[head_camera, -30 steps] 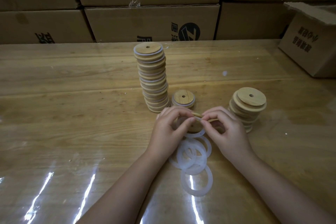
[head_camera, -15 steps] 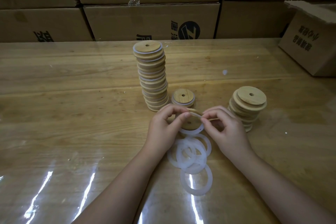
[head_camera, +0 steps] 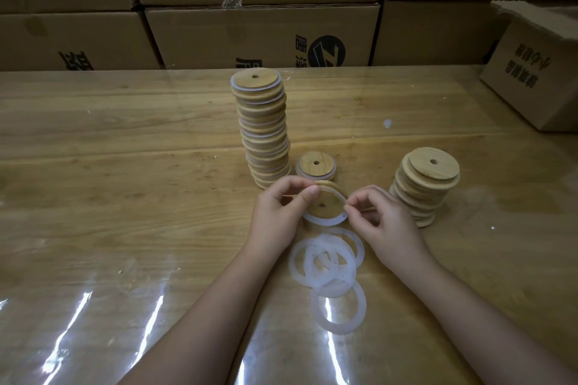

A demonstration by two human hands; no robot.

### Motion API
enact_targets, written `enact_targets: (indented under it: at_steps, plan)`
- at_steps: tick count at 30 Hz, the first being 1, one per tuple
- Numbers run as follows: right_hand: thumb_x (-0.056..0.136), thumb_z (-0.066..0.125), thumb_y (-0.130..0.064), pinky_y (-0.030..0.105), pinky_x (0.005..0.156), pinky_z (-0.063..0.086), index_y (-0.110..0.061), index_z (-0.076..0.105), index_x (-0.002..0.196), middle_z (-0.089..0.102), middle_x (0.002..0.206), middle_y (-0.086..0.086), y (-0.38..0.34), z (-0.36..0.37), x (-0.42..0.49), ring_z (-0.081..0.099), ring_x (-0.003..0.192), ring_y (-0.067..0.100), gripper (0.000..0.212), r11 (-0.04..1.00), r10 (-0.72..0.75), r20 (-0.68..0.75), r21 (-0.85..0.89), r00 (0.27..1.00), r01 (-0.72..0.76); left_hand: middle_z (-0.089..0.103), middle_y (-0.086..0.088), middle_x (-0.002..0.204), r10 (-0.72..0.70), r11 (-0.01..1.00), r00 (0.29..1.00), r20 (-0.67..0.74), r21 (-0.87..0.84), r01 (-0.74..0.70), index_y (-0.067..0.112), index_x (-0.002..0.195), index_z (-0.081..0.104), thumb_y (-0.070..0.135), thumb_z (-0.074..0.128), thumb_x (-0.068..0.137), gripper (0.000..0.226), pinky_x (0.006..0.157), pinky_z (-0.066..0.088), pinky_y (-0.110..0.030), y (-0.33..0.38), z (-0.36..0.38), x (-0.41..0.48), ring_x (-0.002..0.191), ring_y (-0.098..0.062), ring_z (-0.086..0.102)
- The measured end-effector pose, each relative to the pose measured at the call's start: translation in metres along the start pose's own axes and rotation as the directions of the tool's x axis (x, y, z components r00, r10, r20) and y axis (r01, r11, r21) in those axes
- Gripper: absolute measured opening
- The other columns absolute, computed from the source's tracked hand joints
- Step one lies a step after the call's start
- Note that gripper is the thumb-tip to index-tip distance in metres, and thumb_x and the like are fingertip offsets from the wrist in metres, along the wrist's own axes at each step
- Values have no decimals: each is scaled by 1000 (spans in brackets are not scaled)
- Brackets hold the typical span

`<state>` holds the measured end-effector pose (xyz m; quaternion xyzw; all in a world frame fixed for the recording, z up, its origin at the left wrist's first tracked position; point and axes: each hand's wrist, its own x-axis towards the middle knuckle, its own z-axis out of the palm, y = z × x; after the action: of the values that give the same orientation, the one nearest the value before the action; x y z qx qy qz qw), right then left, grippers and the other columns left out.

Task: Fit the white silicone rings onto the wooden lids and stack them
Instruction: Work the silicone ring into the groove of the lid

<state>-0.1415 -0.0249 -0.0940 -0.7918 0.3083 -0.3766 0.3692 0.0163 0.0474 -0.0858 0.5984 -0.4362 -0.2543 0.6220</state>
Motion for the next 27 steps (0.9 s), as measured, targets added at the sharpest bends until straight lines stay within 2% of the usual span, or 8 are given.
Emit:
enact_targets:
  at_steps: [3, 6, 8, 11, 15, 17, 22, 27]
  plan:
    - [83, 65, -4, 13, 68, 50, -18, 60, 83, 62, 82, -10, 0, 0, -1, 62, 77, 2, 14, 997, 73, 22, 15, 997, -73, 71, 7, 83, 38, 999, 999, 2, 16, -38, 32, 79, 69, 17, 70, 83, 15, 73, 51, -25, 1, 0, -1, 82, -10, 66]
    - [83, 65, -3, 12, 67, 50, -17, 60, 85, 64, 80, -11, 0, 0, -2, 63, 76, -2, 15, 997, 81, 28, 8, 996, -82, 67, 12, 87, 148, 976, 989, 16, 156, -149, 38, 85, 64, 26, 66, 81, 13, 72, 44, -26, 2, 2, -5, 88, -16, 60]
    - [83, 64, -2, 11, 68, 49, -17, 59, 85, 63, 86, -13, -1, -1, -3, 62, 81, -1, 16, 999, 43, -4, -11, 999, -43, 65, 20, 91, 172, 966, 984, 35, 189, -176, 42, 96, 60, 27, 62, 83, 21, 77, 41, -22, 3, 4, -6, 94, -12, 59]
    - [81, 63, 3, 9, 71, 47, -11, 60, 85, 59, 92, -11, -3, -2, -2, 59, 86, 0, 15, 996, -76, -65, -58, 995, 72, 65, 18, 98, 212, 944, 975, 62, 247, -220, 41, 106, 57, 25, 60, 85, 27, 87, 40, -20, 4, 6, -7, 101, -5, 56]
    - [79, 64, 9, 12, 73, 48, -1, 61, 84, 58, 90, -2, -4, -2, -2, 58, 86, 5, 11, 974, -209, -79, -109, 975, 200, 64, 19, 96, 244, 911, 962, 121, 313, -270, 36, 107, 62, 30, 63, 83, 24, 91, 44, -36, 2, 7, -8, 94, -8, 56]
    - [79, 64, 8, 10, 74, 47, -1, 62, 85, 58, 91, -2, -3, -2, -2, 58, 87, 4, 11, 973, -211, -78, -107, 974, 202, 66, 16, 94, 239, 919, 964, 121, 292, -264, 34, 105, 64, 30, 63, 83, 22, 89, 45, -36, 2, 6, -8, 91, -7, 58]
    - [80, 64, 6, 14, 71, 48, -3, 62, 85, 60, 89, 0, -2, -2, -1, 58, 84, 6, 10, 982, -160, -72, -110, 984, 152, 67, 17, 94, 179, 959, 979, 97, 206, -196, 34, 99, 66, 19, 67, 85, 21, 82, 43, -13, 3, 5, -6, 93, 1, 59]
    - [82, 63, 1, 14, 69, 49, -7, 62, 85, 61, 88, -5, -2, -1, -1, 59, 82, 5, 9, 995, -66, -52, -77, 996, 62, 71, 9, 97, 90, 989, 992, 89, 112, -100, 30, 98, 69, 12, 67, 85, 23, 83, 49, -19, 5, 2, -4, 93, -4, 63]
